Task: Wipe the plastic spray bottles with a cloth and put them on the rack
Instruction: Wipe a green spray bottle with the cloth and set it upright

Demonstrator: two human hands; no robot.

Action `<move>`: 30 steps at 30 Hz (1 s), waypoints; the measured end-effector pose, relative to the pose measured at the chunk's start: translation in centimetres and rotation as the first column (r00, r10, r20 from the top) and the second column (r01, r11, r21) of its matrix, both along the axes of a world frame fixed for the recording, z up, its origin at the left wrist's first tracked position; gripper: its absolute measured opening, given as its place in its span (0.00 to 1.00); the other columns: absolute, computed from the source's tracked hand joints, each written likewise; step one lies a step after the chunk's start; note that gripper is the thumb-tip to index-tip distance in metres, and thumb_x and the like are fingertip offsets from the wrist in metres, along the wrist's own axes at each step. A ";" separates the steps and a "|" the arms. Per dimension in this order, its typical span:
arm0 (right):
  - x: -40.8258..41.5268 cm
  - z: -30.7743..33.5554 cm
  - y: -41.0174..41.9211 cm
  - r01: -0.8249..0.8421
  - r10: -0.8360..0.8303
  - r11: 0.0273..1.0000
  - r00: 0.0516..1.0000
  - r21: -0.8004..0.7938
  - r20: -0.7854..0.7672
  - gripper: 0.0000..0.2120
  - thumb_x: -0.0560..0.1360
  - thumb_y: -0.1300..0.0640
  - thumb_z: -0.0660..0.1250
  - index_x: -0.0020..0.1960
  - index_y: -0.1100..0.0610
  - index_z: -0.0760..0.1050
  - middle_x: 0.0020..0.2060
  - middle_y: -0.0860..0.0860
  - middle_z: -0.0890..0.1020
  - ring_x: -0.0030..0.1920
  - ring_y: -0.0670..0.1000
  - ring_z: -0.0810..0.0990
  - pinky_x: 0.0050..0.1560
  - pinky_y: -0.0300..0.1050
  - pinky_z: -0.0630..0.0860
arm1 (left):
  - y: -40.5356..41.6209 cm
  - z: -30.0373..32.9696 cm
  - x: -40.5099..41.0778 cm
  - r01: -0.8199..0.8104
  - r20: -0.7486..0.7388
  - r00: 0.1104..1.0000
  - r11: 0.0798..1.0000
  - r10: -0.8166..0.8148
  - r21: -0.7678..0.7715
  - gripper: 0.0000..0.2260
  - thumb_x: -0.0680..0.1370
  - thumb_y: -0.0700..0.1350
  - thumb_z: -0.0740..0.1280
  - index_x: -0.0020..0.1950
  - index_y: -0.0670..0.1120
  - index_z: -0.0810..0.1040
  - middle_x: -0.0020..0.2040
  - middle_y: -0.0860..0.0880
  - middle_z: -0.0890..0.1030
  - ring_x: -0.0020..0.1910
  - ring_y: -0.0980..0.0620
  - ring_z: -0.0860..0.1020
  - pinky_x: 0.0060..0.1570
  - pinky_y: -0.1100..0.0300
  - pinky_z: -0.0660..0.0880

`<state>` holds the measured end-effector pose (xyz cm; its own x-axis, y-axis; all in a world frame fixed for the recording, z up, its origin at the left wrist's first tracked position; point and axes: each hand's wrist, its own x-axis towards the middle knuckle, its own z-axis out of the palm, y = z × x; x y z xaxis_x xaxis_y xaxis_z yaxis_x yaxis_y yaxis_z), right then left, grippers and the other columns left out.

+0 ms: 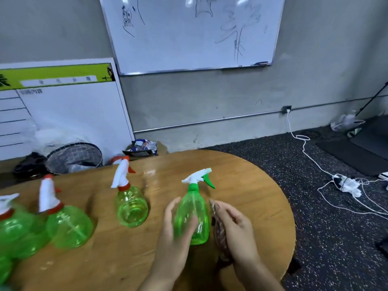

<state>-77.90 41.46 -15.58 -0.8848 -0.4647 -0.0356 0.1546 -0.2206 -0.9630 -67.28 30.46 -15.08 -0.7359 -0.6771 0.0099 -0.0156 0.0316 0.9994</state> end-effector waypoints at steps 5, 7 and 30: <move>9.3 1.4 1.3 -0.033 0.030 0.996 0.998 -0.077 -0.046 0.09 0.77 0.56 0.71 0.54 0.55 0.88 0.56 0.53 0.88 0.62 0.55 0.85 0.69 0.54 0.76 | 2.3 1.8 10.3 -0.066 -0.106 0.992 0.996 0.072 0.058 0.34 0.63 0.62 0.73 0.70 0.64 0.75 0.62 0.64 0.83 0.63 0.63 0.80 0.63 0.52 0.77; 13.9 1.9 1.6 -0.053 0.049 0.994 0.997 -0.090 -0.053 0.12 0.76 0.55 0.71 0.57 0.56 0.87 0.58 0.54 0.87 0.63 0.55 0.84 0.72 0.59 0.74 | 3.4 2.5 14.4 -0.099 -0.166 0.980 0.991 0.113 0.090 0.38 0.58 0.61 0.75 0.69 0.60 0.76 0.62 0.60 0.84 0.61 0.60 0.82 0.60 0.51 0.77; 36.1 1.1 4.8 -0.181 0.216 0.976 0.822 0.118 -0.527 0.12 0.81 0.54 0.67 0.59 0.44 0.86 0.52 0.47 0.85 0.57 0.49 0.84 0.59 0.38 0.76 | 9.4 -4.1 36.9 -0.175 -0.309 0.900 0.903 0.308 0.392 0.46 0.58 0.72 0.82 0.74 0.61 0.76 0.71 0.53 0.82 0.70 0.49 0.81 0.66 0.44 0.76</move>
<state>-41.76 46.22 -14.45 -0.6620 -0.6450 0.3817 -0.3535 -0.1804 -0.9179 -30.34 39.86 -19.17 -0.5400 -0.8411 -0.0296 0.3798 -0.2750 0.8833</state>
